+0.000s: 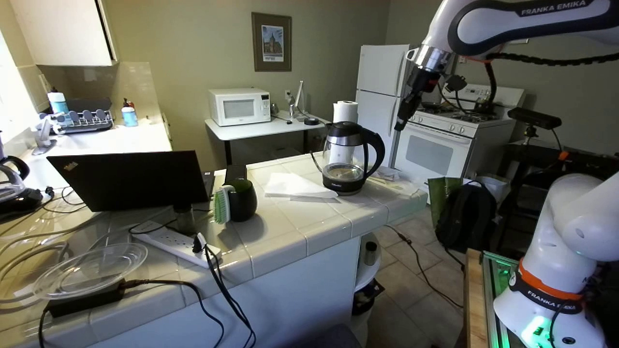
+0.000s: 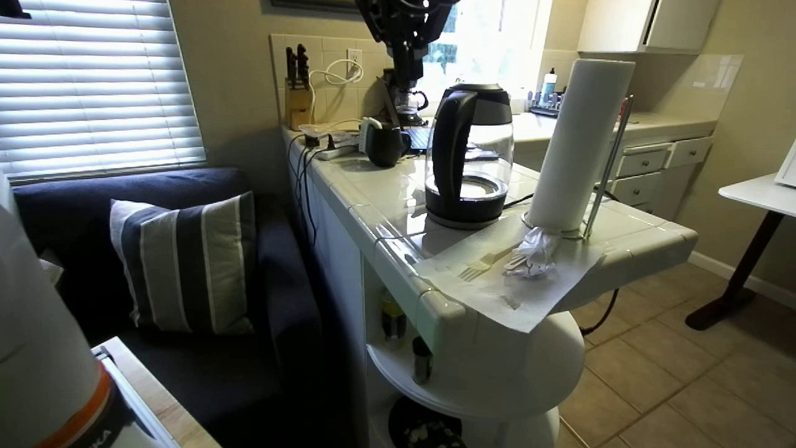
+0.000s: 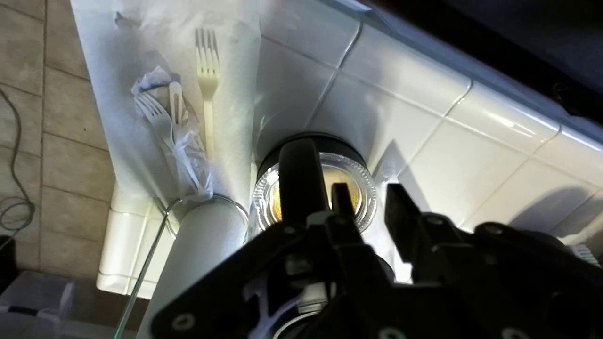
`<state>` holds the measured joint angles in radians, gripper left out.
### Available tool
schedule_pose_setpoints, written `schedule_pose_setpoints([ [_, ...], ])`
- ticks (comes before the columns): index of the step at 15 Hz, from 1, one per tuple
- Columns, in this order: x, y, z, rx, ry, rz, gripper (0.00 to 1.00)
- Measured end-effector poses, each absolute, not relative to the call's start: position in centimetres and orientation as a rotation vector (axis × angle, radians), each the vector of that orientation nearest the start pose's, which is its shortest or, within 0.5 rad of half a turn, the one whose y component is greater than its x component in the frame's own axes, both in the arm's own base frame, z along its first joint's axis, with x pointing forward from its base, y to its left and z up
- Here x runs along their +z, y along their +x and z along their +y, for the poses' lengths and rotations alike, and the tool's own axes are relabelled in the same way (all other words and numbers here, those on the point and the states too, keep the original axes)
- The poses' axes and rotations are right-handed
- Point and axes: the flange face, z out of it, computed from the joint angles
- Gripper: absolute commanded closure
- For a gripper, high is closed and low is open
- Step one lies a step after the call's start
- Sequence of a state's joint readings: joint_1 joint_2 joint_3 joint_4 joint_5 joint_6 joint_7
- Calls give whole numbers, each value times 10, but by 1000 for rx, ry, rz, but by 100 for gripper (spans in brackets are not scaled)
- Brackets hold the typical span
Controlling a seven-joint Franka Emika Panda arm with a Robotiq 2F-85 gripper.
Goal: Press a button on the kettle
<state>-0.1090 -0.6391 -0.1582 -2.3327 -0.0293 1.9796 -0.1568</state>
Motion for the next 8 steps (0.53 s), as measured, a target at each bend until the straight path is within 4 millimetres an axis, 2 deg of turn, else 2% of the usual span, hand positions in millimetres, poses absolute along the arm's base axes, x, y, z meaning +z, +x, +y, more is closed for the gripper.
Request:
schedule_pose_setpoints([
  [5,599,348,-96,-348,-3028,504,5],
  [6,601,346,-95,-354,-3000,580,1],
  [8,608,342,-95,-387,-2951,701,0],
])
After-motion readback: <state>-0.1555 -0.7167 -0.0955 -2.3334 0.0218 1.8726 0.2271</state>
